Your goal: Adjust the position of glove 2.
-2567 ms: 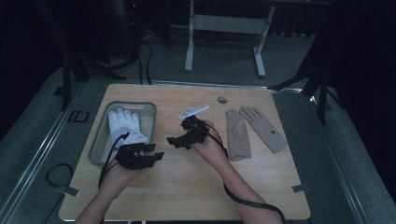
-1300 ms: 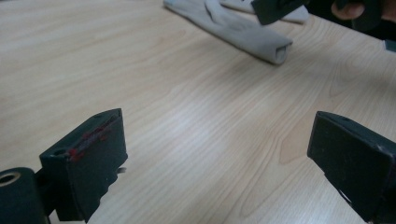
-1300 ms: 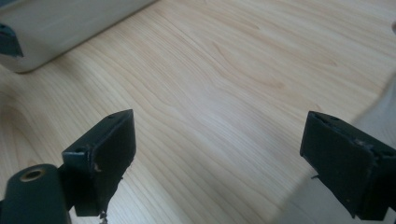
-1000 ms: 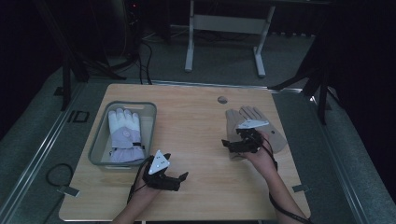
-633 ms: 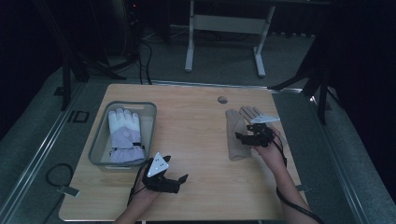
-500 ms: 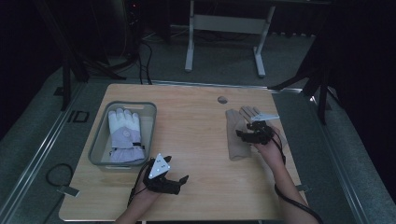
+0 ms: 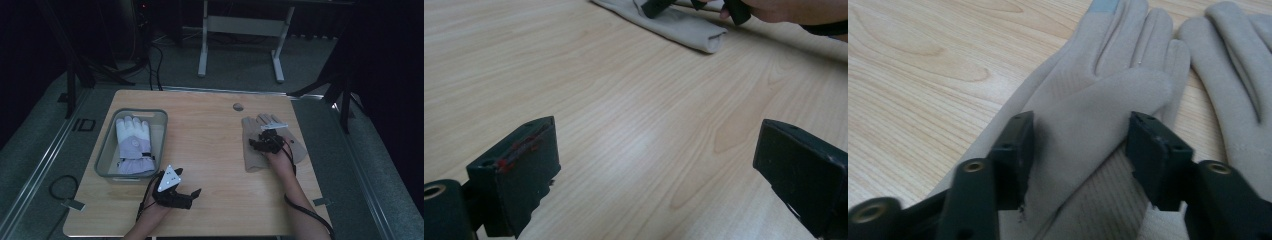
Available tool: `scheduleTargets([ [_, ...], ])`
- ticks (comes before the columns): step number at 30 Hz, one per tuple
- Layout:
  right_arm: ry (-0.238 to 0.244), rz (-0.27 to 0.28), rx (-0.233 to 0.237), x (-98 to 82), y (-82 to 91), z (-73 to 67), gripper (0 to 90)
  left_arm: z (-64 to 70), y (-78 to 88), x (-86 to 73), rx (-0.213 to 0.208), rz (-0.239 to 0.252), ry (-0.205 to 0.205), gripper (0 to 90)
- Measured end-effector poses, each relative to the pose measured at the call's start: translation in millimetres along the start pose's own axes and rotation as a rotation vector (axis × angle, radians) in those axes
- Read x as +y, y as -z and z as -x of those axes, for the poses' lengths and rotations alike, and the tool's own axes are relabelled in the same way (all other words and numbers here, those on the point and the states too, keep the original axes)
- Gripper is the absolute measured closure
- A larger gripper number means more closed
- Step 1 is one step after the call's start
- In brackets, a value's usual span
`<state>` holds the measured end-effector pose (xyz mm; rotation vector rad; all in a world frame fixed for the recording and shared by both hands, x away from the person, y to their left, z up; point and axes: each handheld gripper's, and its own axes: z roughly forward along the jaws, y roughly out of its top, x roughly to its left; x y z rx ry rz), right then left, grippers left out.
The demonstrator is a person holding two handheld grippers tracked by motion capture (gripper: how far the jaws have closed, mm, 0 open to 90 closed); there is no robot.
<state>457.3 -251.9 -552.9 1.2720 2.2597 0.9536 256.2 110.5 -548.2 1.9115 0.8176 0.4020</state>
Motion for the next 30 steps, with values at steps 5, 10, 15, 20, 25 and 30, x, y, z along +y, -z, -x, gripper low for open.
scheduleTargets([
  [5, -0.014, 0.005, -0.031, -0.5, 1.4, -10.1, 72.7, 1.4, -0.2, -0.6, 0.006, -0.002, -0.003, 4.6],
  [10, -0.102, 0.002, -0.015, 1.9, 3.1, -22.1, 77.3, -0.5, -0.6, -0.9, 0.011, 0.003, 0.002, 4.6],
  [15, -0.151, 0.038, 0.023, 11.5, 12.4, -44.0, 77.8, -1.1, -0.4, -0.9, 0.02, 0.007, 0.0, 4.6],
  [20, -0.181, 0.095, 0.05, 23.9, 31.4, -73.5, 77.9, -1.5, -0.4, -1.5, 0.027, 0.006, -0.003, 4.6],
  [25, -0.223, 0.149, 0.07, 24.8, 52.4, -99.2, 77.9, 0.3, -0.9, -1.2, 0.024, 0.008, -0.011, 4.6],
  [30, -0.25, 0.134, 0.073, 7.5, 54.9, -122.9, 77.7, 0.4, 1.0, -0.2, 0.027, 0.017, -0.013, 4.6],
])
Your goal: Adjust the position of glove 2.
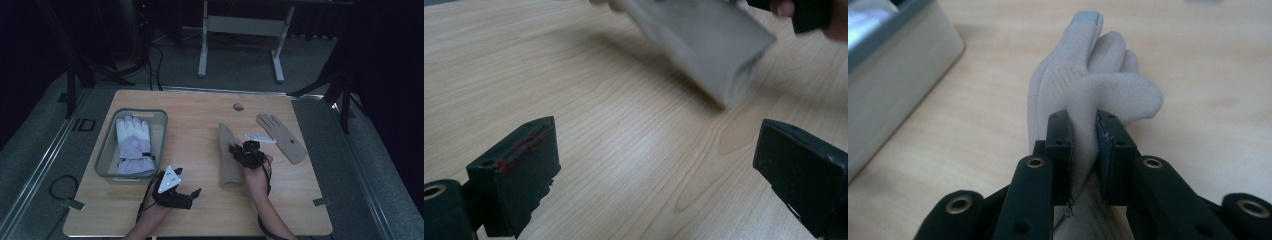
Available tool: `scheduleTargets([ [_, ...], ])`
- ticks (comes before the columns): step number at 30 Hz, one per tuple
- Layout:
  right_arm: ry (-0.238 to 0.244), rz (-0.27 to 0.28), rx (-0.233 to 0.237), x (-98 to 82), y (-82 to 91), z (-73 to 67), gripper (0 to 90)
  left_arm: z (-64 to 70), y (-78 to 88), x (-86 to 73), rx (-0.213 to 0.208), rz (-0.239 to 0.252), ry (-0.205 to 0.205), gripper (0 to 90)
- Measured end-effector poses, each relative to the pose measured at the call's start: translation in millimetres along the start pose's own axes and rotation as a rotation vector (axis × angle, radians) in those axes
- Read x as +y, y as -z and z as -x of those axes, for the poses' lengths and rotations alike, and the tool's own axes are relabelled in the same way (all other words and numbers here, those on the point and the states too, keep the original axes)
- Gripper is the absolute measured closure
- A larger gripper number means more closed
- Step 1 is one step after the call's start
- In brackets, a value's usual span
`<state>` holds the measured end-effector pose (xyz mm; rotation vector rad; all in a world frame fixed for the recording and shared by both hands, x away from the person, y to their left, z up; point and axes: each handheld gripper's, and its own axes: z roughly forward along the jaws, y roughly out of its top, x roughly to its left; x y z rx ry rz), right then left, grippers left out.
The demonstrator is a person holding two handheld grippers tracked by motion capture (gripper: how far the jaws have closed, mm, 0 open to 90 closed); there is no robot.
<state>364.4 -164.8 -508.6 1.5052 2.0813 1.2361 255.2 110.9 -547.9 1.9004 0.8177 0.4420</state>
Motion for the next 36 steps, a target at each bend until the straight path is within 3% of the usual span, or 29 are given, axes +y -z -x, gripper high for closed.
scheduleTargets([
  [3, -0.01, -0.026, -0.004, -9.1, -4.7, -1.8, 77.6, -0.2, 0.5, 0.0, 0.002, 0.002, 0.003, 4.6],
  [4, -0.012, -0.059, 0.0, -18.6, -10.9, -2.8, 77.1, -0.2, 0.7, -0.1, 0.002, 0.001, 0.0, 4.6],
  [8, 0.033, -0.109, -0.014, -29.0, -18.7, -3.7, 75.3, -0.4, 0.4, -0.4, -0.002, 0.0, 0.001, 4.6],
  [13, 0.097, -0.126, -0.023, -36.4, -22.9, -5.8, 69.9, -0.8, 0.3, -0.6, -0.004, 0.001, 0.0, 4.6],
  [15, 0.129, -0.127, -0.024, -39.2, -24.7, -6.8, 62.4, -0.6, 0.2, -1.0, -0.005, 0.004, -0.002, 4.6],
  [18, 0.155, -0.125, -0.005, -39.9, -23.8, -7.6, 53.0, -0.4, -0.3, -1.7, -0.007, 0.007, -0.003, 4.6],
  [23, 0.2, -0.104, 0.037, -32.2, -11.0, -5.2, 49.0, -0.7, -1.0, -2.8, -0.01, 0.004, -0.005, 4.6],
  [30, 0.249, -0.078, 0.076, -12.6, 10.4, 11.3, 47.8, -0.7, -0.7, -2.8, -0.012, 0.009, -0.004, 4.6],
  [36, 0.249, -0.047, 0.061, -2.1, 25.9, 42.2, 49.3, -1.7, -0.2, -3.0, -0.015, 0.015, 0.004, 4.6],
])
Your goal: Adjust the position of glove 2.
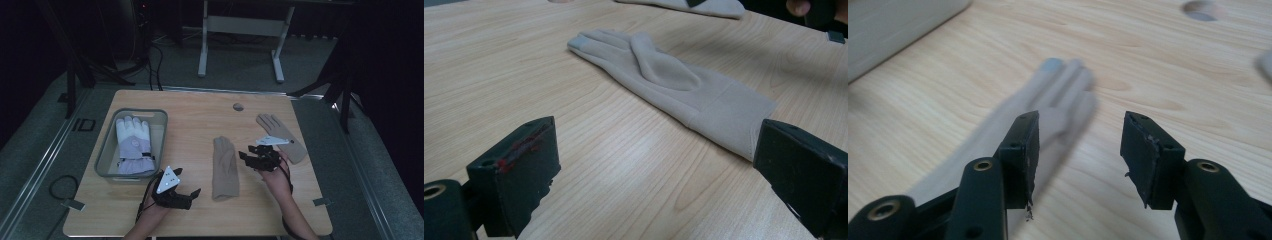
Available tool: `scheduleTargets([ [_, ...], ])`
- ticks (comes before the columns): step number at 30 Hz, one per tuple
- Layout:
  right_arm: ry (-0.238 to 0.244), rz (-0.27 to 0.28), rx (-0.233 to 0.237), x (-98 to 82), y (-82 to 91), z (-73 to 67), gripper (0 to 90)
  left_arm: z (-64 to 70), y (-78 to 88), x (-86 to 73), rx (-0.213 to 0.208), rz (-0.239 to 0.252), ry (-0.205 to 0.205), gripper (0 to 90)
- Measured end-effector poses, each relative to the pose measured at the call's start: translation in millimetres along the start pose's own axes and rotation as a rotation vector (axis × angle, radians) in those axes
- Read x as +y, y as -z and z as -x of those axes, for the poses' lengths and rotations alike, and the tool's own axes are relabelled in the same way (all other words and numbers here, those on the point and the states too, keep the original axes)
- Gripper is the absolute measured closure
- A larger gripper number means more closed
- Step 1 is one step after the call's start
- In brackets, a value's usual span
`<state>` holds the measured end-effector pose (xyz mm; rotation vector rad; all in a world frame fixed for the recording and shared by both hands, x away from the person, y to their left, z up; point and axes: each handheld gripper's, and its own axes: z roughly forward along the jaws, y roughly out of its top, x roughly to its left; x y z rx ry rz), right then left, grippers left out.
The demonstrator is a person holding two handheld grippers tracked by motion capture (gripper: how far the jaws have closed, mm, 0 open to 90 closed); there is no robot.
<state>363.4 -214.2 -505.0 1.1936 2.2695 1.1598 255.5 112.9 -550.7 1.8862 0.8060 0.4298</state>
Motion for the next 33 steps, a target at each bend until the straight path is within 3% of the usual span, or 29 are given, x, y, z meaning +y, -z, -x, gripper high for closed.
scheduleTargets([
  [2, -0.013, 0.018, -0.01, -1.1, 5.8, 13.0, 50.3, -0.3, -0.2, -0.1, -0.004, 0.0, 0.003, 4.6],
  [3, -0.013, 0.018, -0.01, -1.1, 5.8, 13.0, 50.3, -0.3, -0.2, -0.1, -0.004, 0.0, 0.003, 4.6],
  [5, -0.019, 0.028, -0.026, -2.3, 12.5, 32.4, 50.5, -0.4, -0.3, -0.2, -0.007, 0.001, 0.002, 4.6],
  [14, -0.042, 0.02, -0.119, -8.1, 26.2, 82.7, 52.1, -0.3, -0.6, -1.1, -0.008, 0.007, 0.006, 4.6],
  [23, -0.06, 0.011, -0.166, -11.1, 26.9, 115.1, 52.2, -0.5, -1.4, -2.0, -0.015, 0.01, 0.007, 4.6],
  [26, -0.073, 0.01, -0.183, -5.8, 23.9, 131.8, 52.3, -0.6, -1.5, -2.4, -0.017, 0.012, 0.006, 4.6],
  [33, -0.09, -0.001, -0.217, 0.4, 14.6, 154.9, 50.8, -0.8, -1.5, -3.0, -0.023, 0.018, 0.004, 4.6],
])
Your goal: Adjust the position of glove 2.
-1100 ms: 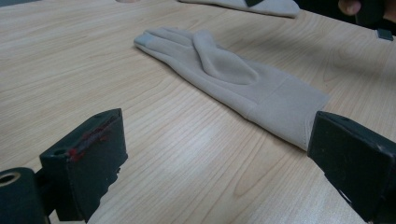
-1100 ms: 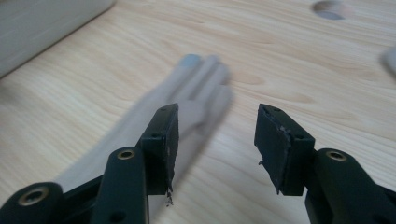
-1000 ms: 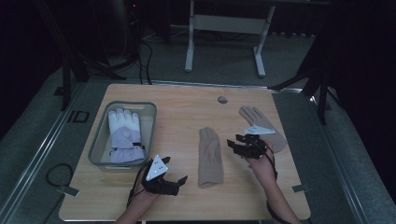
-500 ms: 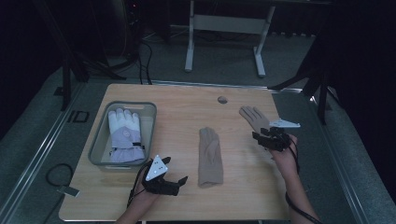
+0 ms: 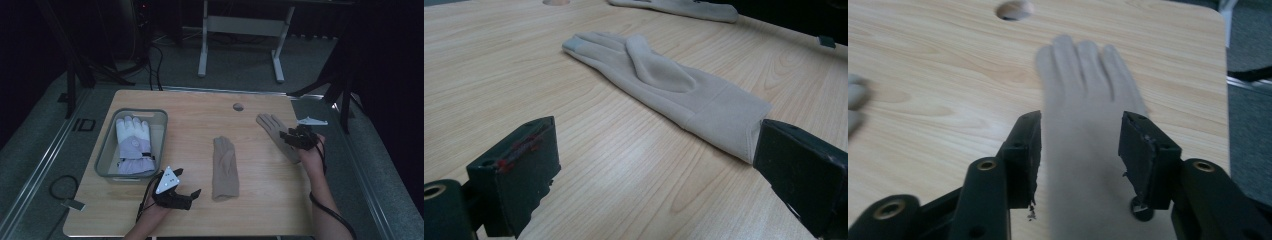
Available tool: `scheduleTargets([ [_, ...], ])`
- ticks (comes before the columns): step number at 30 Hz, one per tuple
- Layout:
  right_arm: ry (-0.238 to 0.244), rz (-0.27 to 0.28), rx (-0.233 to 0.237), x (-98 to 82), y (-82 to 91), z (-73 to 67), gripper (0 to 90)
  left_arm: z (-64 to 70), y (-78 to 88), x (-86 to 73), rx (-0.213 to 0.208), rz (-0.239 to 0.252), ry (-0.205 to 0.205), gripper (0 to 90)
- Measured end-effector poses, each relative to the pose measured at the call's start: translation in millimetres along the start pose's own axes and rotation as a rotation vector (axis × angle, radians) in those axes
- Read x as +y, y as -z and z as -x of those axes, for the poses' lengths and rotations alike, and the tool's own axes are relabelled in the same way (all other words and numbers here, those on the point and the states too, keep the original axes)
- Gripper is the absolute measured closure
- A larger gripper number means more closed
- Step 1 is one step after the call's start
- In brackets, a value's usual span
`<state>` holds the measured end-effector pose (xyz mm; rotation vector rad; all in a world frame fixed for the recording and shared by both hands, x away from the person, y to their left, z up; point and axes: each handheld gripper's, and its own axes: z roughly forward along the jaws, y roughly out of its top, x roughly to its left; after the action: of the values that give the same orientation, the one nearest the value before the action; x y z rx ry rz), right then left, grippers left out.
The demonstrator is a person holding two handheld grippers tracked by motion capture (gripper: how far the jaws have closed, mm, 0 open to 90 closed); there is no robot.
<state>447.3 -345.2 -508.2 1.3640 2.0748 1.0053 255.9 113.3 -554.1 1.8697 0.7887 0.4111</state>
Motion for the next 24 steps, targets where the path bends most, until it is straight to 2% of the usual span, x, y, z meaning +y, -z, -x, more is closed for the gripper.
scheduleTargets([
  [4, -0.019, -0.05, -0.035, -4.0, -13.4, 8.9, 52.7, -0.3, 1.2, 1.0, -0.002, 0.0, -0.006, 4.6],
  [8, -0.036, -0.082, -0.038, -11.9, -24.3, 15.7, 53.3, -2.0, 2.4, 0.5, -0.003, 0.002, 0.002, 4.6],
  [11, -0.033, -0.092, -0.043, -16.3, -30.9, 18.2, 53.1, -1.8, 1.3, -0.3, -0.004, -0.001, 0.004, 4.6],
  [13, -0.001, -0.115, -0.057, -19.8, -36.8, 17.3, 53.0, -0.8, 0.8, -0.5, -0.004, -0.003, -0.002, 4.6],
  [14, -0.004, -0.105, -0.055, -21.0, -37.9, 17.1, 54.6, -0.3, 0.6, -0.5, -0.005, -0.003, -0.002, 4.6],
  [16, -0.022, -0.101, -0.052, -21.4, -38.1, 17.6, 57.1, 0.0, 0.3, -0.6, -0.006, -0.004, -0.002, 4.6],
  [17, -0.033, -0.101, -0.058, -21.7, -37.6, 17.8, 66.7, 0.1, 0.1, -0.6, -0.006, -0.004, -0.002, 4.6],
  [18, -0.033, -0.101, -0.058, -21.7, -37.6, 17.8, 66.7, 0.1, 0.0, -0.7, -0.005, -0.005, -0.003, 4.6],
  [19, -0.038, -0.104, -0.056, -21.5, -37.0, 17.7, 73.5, -0.1, -0.1, -0.9, -0.004, -0.004, 0.0, 4.6],
  [20, -0.062, -0.109, -0.065, -21.1, -36.1, 16.4, 79.4, -0.2, 0.1, -0.8, -0.004, -0.004, -0.001, 4.6],
  [21, -0.074, -0.11, -0.077, -21.1, -35.8, 15.3, 81.0, -0.2, 0.2, -0.7, -0.003, -0.004, -0.001, 4.6],
  [23, -0.146, -0.126, -0.115, -18.9, -34.5, 10.8, 82.8, -0.7, 0.3, -0.3, -0.004, -0.006, 0.0, 4.6],
  [24, -0.151, -0.13, -0.133, -18.2, -33.9, 8.0, 83.2, -1.0, 0.2, -0.2, -0.004, -0.004, 0.003, 4.6],
])
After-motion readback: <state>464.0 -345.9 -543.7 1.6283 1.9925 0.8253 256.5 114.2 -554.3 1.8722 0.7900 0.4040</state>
